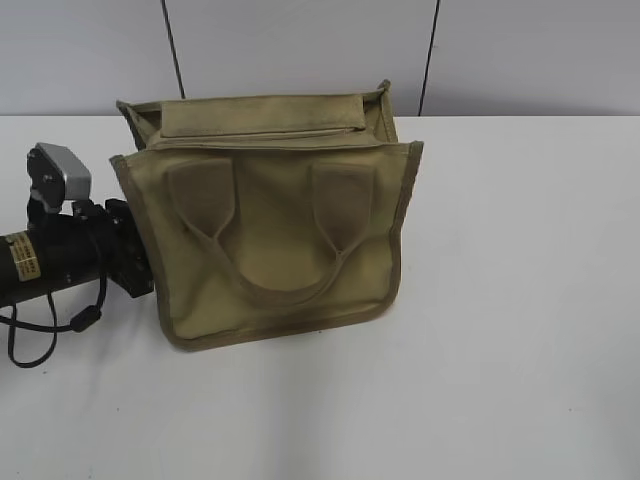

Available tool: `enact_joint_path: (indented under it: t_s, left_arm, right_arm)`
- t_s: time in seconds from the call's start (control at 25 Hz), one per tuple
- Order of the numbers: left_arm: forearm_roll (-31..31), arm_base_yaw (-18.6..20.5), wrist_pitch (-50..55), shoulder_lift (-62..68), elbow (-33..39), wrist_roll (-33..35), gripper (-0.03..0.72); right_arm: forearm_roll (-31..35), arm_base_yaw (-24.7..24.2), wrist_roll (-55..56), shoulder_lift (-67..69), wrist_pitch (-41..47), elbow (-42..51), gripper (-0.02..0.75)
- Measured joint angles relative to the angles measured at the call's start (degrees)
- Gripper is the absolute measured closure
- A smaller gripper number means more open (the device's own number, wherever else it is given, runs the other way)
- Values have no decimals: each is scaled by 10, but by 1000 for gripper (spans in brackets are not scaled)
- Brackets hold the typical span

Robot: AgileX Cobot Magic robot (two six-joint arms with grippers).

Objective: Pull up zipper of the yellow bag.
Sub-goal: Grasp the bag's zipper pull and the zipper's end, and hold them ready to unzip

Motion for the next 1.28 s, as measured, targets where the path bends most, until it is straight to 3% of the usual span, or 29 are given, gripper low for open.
enact_joint_path:
  t_s: [0.12,0.2,0.32,0.4,0.6,1.0,1.28]
  left_arm:
    - [-19,-12,1,0,0,0,430]
    - [-30,-15,1,0,0,0,488]
    - [-42,-17,3,0,0,0,636]
    - [-44,-18,3,0,0,0,676]
    - [-38,-18,21,-15,0,-18,680]
    - [-23,-18,299,-242,5,-102,680]
    - [-12,-18,364,-351,5,-114,680]
  right_arm:
    - [0,0,0,0,0,0,155]
    - [0,0,0,0,0,0,155]
    - [0,0,0,0,0,0,155]
    - [0,0,0,0,0,0,155]
    - [0,0,0,0,0,0,155]
    - [0,0,0,0,0,0,155]
    - [0,0,0,0,0,0,155]
